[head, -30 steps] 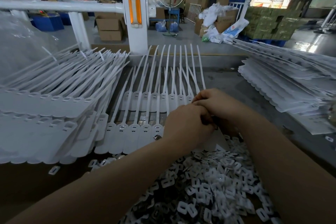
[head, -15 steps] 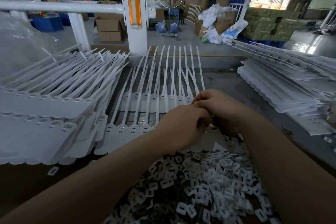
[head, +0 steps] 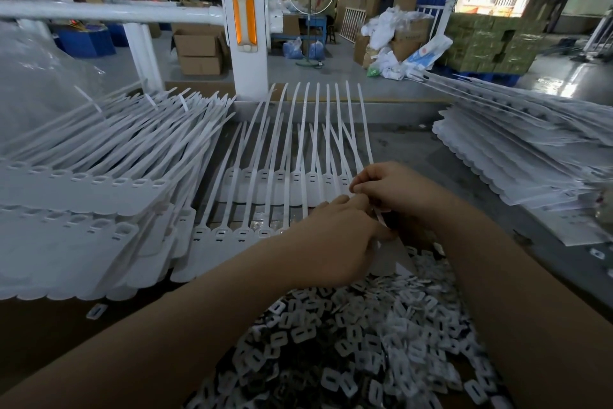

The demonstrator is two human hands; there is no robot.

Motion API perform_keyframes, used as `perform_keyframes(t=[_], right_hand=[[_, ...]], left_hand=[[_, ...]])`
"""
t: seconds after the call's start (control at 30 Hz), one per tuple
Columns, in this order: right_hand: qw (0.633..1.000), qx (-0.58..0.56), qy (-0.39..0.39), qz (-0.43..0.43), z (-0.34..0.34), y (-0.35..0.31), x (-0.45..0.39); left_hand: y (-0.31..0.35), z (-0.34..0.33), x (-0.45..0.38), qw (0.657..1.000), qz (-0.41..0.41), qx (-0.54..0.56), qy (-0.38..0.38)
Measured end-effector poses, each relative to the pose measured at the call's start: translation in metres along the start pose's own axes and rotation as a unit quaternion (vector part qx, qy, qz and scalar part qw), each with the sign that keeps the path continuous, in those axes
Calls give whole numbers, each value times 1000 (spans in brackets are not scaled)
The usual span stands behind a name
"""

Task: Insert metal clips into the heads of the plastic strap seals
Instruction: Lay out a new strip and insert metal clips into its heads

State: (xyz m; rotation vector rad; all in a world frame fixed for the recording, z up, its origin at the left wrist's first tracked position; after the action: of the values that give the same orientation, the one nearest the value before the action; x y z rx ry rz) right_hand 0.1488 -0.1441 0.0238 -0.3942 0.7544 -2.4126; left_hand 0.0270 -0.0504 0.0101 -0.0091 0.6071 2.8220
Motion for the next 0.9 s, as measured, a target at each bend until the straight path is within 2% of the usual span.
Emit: perform_keyframes(t=[0.13,0.47,0.6,0.7,0.9], right_hand=[[1000,-10,2,-7,0,2,-2],[1000,2,-5,0,0,2,-2],[1000,-13,-10,1,0,3,-1],[1000,-15,-10,-2,0,2,0],[1000,-8,-7,-1,1,2,-1]], left_hand=[[-5,2,1,997,26,65,-20],[-9,19,4,998,-3,24,-51],[-12,22,6,1000,-5,-14,-7],[-12,12,8,997,-23,-68,-4],[-8,8,8,996,-32,-88,8]])
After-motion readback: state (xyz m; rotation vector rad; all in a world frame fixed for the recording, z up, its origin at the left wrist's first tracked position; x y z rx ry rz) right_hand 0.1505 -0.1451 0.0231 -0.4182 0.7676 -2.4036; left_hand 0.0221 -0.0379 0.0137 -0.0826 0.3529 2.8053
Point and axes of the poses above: each hand's wrist, its own x-axis away from the middle knuckle, its own z-axis out of the back of the hand, y = z × x, the point moved 1 cm from there along -x, towards the middle knuckle, and after that the axes turned 9 degrees about x, right-handed, at the moved point
